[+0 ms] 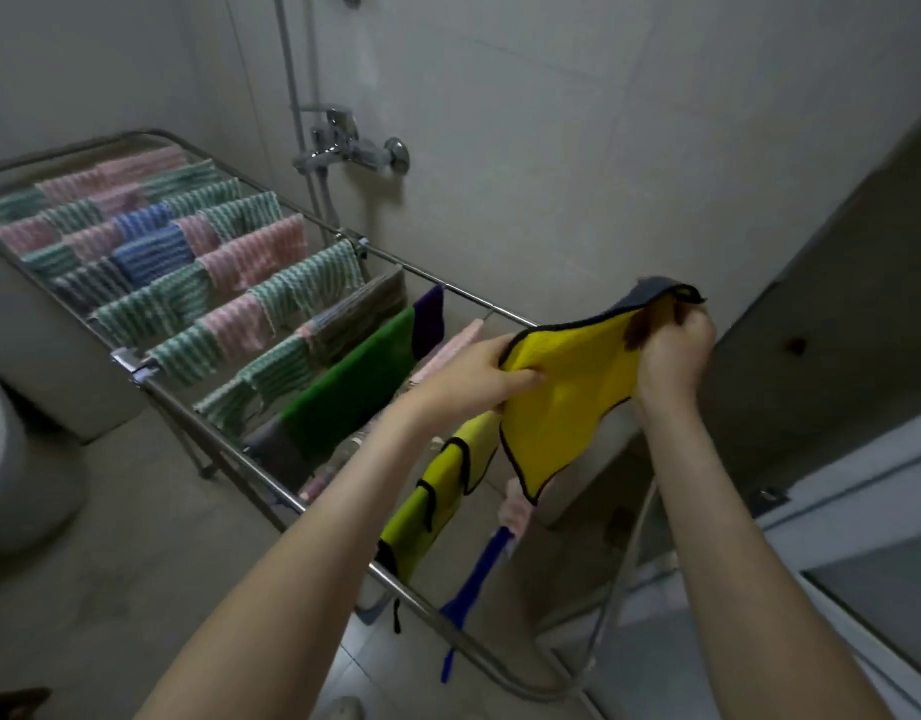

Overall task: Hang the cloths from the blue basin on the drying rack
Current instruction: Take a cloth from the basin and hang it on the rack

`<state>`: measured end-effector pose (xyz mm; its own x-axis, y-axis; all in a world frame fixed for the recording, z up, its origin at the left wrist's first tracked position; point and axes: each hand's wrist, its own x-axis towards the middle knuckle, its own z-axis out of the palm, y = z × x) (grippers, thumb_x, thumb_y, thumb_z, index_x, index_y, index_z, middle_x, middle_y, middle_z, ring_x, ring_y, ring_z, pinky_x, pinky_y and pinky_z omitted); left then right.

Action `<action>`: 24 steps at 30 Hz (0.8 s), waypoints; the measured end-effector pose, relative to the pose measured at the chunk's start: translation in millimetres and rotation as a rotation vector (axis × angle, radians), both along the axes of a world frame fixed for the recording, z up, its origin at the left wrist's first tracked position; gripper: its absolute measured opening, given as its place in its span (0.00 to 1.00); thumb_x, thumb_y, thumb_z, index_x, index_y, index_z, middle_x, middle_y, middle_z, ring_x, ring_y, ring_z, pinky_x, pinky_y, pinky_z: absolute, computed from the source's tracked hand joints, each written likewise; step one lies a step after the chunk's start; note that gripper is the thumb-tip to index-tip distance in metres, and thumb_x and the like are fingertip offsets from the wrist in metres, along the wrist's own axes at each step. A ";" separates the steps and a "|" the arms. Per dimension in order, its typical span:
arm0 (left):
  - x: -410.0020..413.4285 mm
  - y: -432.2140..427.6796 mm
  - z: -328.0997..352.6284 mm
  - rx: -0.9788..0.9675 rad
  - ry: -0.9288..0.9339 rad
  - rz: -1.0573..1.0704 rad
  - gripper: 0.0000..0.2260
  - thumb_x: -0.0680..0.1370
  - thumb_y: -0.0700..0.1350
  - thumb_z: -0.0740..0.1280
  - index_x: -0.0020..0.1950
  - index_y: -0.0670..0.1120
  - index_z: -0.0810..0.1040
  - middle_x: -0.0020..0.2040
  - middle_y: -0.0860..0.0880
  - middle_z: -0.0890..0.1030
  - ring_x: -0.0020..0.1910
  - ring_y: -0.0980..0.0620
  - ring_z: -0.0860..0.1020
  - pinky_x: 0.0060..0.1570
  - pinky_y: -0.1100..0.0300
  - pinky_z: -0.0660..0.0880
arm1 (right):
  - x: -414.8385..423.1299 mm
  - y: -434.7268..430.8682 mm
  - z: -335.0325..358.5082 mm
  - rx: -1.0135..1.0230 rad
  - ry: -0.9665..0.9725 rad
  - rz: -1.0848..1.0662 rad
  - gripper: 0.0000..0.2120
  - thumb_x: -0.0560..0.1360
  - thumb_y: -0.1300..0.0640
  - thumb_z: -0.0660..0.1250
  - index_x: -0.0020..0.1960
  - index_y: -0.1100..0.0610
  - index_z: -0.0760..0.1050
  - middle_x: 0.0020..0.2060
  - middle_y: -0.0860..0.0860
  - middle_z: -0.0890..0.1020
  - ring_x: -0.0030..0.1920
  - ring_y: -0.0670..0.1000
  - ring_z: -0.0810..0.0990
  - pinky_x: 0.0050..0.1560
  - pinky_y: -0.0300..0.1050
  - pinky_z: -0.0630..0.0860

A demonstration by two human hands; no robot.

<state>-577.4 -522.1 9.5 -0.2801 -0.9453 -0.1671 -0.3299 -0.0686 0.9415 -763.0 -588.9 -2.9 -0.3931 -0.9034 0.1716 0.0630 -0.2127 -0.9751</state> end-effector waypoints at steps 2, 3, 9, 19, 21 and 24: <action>-19.8 1.2 -3.0 0.049 0.009 -0.028 0.21 0.78 0.47 0.66 0.70 0.46 0.68 0.56 0.60 0.72 0.56 0.55 0.73 0.50 0.62 0.78 | -16.5 1.3 -4.9 0.011 0.021 -0.045 0.08 0.78 0.63 0.60 0.45 0.57 0.77 0.41 0.50 0.81 0.42 0.47 0.80 0.45 0.41 0.76; -28.1 0.5 -6.0 0.085 0.003 -0.040 0.20 0.78 0.48 0.66 0.68 0.46 0.70 0.57 0.58 0.74 0.56 0.53 0.75 0.51 0.60 0.79 | -23.3 1.4 -8.6 0.015 0.020 -0.058 0.09 0.79 0.63 0.59 0.45 0.54 0.77 0.41 0.49 0.81 0.43 0.47 0.80 0.44 0.40 0.77; -46.6 -5.2 -29.8 0.200 -0.080 -0.068 0.16 0.78 0.50 0.66 0.63 0.46 0.73 0.60 0.47 0.78 0.56 0.48 0.79 0.56 0.53 0.78 | -37.3 -6.8 -56.5 0.210 0.320 -0.076 0.11 0.81 0.57 0.56 0.41 0.50 0.71 0.34 0.45 0.76 0.34 0.43 0.76 0.40 0.44 0.72; -59.2 -34.0 -74.6 0.337 -0.169 -0.168 0.18 0.78 0.54 0.66 0.57 0.40 0.75 0.57 0.38 0.80 0.53 0.40 0.80 0.55 0.44 0.77 | -46.4 -28.3 -90.4 0.457 0.640 -0.075 0.08 0.81 0.53 0.56 0.45 0.56 0.67 0.34 0.48 0.72 0.40 0.57 0.76 0.37 0.49 0.70; -58.2 -41.2 -84.2 0.364 -0.189 -0.186 0.15 0.78 0.54 0.66 0.52 0.42 0.72 0.51 0.40 0.78 0.49 0.41 0.80 0.53 0.47 0.78 | -45.0 -36.4 -89.7 0.500 0.671 -0.003 0.06 0.81 0.56 0.56 0.47 0.57 0.67 0.35 0.49 0.72 0.35 0.52 0.72 0.31 0.43 0.63; -51.9 -49.7 -100.2 0.399 -0.163 -0.158 0.15 0.78 0.56 0.65 0.49 0.44 0.70 0.45 0.44 0.73 0.48 0.41 0.79 0.56 0.41 0.75 | -36.8 -52.2 -97.3 0.527 0.669 0.102 0.05 0.80 0.58 0.58 0.54 0.57 0.70 0.40 0.52 0.74 0.40 0.53 0.73 0.32 0.43 0.64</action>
